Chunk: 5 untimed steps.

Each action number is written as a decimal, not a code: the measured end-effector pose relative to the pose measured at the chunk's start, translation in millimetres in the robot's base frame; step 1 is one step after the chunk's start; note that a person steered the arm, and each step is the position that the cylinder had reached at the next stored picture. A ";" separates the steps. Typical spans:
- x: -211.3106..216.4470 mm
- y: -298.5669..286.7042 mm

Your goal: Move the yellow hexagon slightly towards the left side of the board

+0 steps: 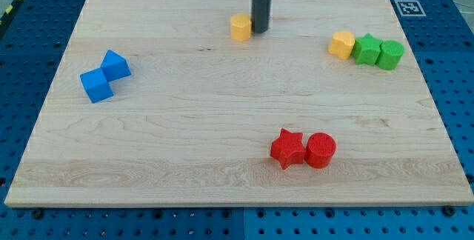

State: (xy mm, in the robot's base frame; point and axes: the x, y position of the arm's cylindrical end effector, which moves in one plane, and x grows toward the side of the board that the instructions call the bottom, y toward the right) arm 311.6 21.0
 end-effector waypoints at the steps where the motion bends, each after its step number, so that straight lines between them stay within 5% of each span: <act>1: 6.8 -33.5; 5: 37.1 -51.6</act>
State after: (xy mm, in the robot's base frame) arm 348.7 -30.6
